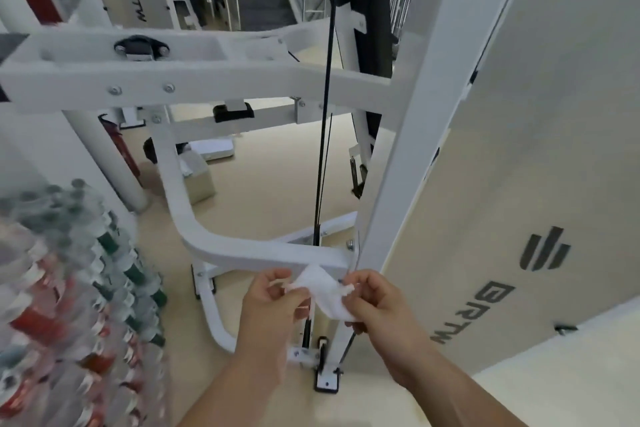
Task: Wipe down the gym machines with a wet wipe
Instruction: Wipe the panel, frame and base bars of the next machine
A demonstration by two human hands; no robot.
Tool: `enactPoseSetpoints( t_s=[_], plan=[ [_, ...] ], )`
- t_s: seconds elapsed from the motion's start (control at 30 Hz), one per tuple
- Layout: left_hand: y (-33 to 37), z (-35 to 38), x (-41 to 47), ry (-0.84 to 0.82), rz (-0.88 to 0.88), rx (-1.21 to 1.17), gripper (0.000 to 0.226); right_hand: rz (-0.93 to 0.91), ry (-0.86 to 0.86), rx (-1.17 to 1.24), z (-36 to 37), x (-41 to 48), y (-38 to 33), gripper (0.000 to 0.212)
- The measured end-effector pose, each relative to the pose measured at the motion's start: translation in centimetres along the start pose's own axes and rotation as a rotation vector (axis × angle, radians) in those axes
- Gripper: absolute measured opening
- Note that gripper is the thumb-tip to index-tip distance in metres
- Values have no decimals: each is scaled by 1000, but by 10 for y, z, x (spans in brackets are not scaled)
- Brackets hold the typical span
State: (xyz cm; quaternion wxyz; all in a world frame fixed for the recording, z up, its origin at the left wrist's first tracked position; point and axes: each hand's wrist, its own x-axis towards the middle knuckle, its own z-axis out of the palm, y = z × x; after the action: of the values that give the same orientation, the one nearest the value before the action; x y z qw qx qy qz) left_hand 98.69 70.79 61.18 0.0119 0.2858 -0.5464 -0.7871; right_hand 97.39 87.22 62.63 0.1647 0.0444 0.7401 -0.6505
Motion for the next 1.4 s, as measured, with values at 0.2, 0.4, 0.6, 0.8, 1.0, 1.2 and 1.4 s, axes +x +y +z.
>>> enactPoseSetpoints(
  t_s=[0.2,0.4,0.6,0.8,1.0,1.2,1.4],
  plan=[
    [49,-24,-23,-153,-108,236,25,198,53,108,19,-31,-24,20],
    [82,-12,-12,-305,-114,425,24,128,-4,51,31,-27,-38,34],
    [67,8,13,-197,-81,520,36,-33,100,-107,17,12,-28,24],
    [63,-2,39,-153,44,770,29,-54,128,-372,27,44,-8,31],
    [75,-49,102,-405,397,1281,37,-29,243,-526,54,67,-9,45],
    [86,-71,152,-779,623,1587,54,163,311,-865,82,78,-8,50],
    [81,-75,173,-962,641,1672,69,156,375,-1312,101,81,-18,68]
  ],
)
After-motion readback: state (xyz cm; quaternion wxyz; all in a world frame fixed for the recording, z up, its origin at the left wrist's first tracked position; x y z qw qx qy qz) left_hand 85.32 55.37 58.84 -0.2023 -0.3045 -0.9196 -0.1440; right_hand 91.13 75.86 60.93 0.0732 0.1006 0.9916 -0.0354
